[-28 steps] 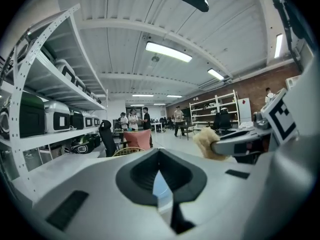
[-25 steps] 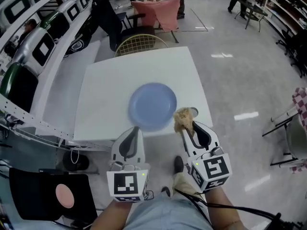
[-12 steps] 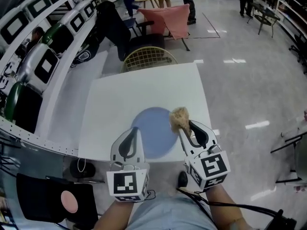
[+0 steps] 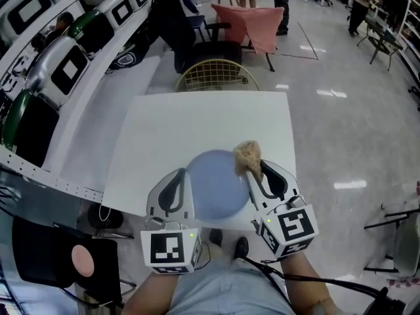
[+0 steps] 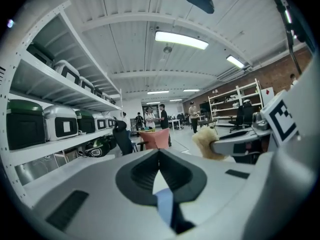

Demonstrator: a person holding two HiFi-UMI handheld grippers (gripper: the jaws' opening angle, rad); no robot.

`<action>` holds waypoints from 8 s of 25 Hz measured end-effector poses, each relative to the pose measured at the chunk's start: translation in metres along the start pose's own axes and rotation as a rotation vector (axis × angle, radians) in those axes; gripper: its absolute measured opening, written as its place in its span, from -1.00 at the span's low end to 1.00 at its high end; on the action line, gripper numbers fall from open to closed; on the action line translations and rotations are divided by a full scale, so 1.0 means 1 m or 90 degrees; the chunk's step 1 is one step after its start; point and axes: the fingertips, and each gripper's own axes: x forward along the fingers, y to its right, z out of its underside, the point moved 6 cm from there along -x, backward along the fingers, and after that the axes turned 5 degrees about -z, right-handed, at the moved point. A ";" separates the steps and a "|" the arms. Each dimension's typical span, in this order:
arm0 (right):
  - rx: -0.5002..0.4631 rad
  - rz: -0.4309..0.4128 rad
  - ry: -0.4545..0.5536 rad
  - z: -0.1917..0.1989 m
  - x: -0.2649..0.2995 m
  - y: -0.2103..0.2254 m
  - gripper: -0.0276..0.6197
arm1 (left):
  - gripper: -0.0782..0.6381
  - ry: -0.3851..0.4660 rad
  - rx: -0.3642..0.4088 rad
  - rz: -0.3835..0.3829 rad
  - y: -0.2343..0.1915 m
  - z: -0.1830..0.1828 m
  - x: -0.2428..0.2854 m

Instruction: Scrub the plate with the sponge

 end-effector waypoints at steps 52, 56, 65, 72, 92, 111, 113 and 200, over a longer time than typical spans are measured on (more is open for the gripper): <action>0.128 -0.005 -0.277 0.177 0.120 -0.029 -0.57 | -0.72 -0.349 -0.220 0.082 -0.058 0.232 0.100; 0.135 -0.003 -0.279 0.172 0.118 -0.029 -0.57 | -0.72 -0.329 -0.203 0.090 -0.058 0.209 0.097; 0.115 -0.009 -0.265 0.137 0.110 -0.030 -0.57 | -0.72 -0.275 -0.135 0.122 -0.043 0.148 0.084; 0.116 -0.006 -0.276 0.138 0.107 -0.030 -0.57 | -0.72 -0.262 -0.102 0.154 -0.027 0.136 0.079; 0.121 -0.115 -0.252 0.143 0.116 -0.067 -0.58 | -0.72 -0.286 -0.102 0.136 -0.028 0.142 0.092; 0.130 -0.201 -0.285 0.165 0.095 -0.103 -0.59 | -0.72 -0.293 -0.112 0.136 -0.029 0.146 0.100; 0.133 -0.203 -0.293 0.168 0.092 -0.103 -0.59 | -0.72 -0.294 -0.110 0.136 -0.028 0.146 0.100; 0.101 0.095 -0.377 0.142 0.141 0.062 -0.58 | -0.69 -0.287 -0.087 0.211 -0.017 0.130 0.125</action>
